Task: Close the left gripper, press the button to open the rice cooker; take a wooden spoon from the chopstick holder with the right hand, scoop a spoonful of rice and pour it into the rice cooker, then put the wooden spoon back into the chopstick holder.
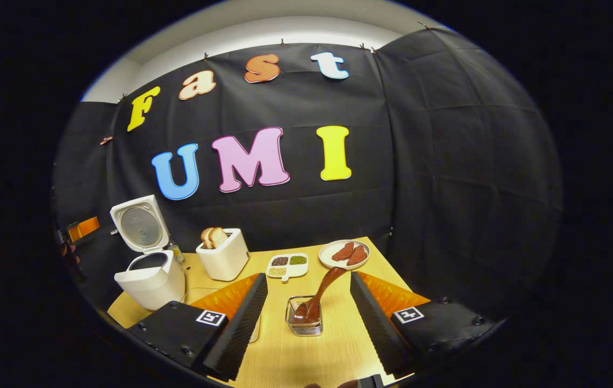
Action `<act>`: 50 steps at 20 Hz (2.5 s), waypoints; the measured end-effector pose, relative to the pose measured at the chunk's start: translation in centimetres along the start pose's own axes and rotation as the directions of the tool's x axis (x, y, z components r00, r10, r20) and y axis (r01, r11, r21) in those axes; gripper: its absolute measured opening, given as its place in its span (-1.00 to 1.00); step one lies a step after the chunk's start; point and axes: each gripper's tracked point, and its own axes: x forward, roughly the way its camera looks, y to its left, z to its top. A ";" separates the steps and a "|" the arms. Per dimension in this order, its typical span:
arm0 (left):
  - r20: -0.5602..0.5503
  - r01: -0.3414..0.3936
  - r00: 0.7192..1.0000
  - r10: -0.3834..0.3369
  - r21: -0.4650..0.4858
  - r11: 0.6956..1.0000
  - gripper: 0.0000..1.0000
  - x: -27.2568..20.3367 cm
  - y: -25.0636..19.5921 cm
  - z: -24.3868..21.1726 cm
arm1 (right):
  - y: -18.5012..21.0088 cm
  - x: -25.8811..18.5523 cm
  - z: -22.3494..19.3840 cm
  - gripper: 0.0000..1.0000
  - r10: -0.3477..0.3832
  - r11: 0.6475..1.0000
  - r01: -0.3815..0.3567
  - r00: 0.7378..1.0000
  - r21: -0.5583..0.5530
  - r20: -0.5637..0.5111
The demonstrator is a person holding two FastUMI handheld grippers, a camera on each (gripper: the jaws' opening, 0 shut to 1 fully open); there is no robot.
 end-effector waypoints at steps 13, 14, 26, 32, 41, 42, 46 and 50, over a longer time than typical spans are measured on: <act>-0.020 -0.100 0.995 0.100 -0.005 0.995 0.95 -2.7 -1.3 -1.0 | -1.6 10.3 -11.5 0.97 0.112 0.994 -0.105 0.965 0.044 -0.238; -0.035 -0.122 0.992 0.121 -0.005 0.993 0.95 -3.4 -1.0 -1.5 | -1.4 11.1 -12.0 0.97 0.130 0.991 -0.117 0.960 0.064 -0.249; -0.083 -0.294 0.953 0.291 -0.026 0.956 0.97 -8.1 0.6 -2.5 | 0.0 20.1 -15.3 -0.26 0.197 0.979 -0.175 0.937 0.100 -0.289; -0.099 -0.318 0.943 0.317 0.004 0.948 0.97 -9.3 0.3 -2.5 | 2.7 18.1 -17.3 -0.46 0.242 0.970 -0.237 0.922 0.055 -0.303; -0.100 -0.332 0.938 0.333 0.027 0.943 0.96 -11.0 1.1 -1.5 | 1.8 18.5 -14.1 -0.72 0.239 0.969 -0.211 0.932 0.129 -0.271; -0.101 -0.317 0.943 0.318 0.031 0.948 0.96 -10.8 1.2 -1.5 | 1.8 18.3 -12.7 -0.72 0.235 0.969 -0.207 0.940 0.134 -0.246; -0.102 -0.229 0.968 0.230 0.021 0.973 0.96 -9.0 2.3 -1.8 | 2.9 16.7 -6.4 -0.72 0.203 0.975 -0.186 0.967 0.122 -0.151; -0.100 -0.158 0.983 0.155 -0.021 0.987 0.96 -7.1 4.5 -2.6 | 8.2 14.2 -2.1 -0.73 0.223 0.972 -0.217 0.973 0.095 -0.064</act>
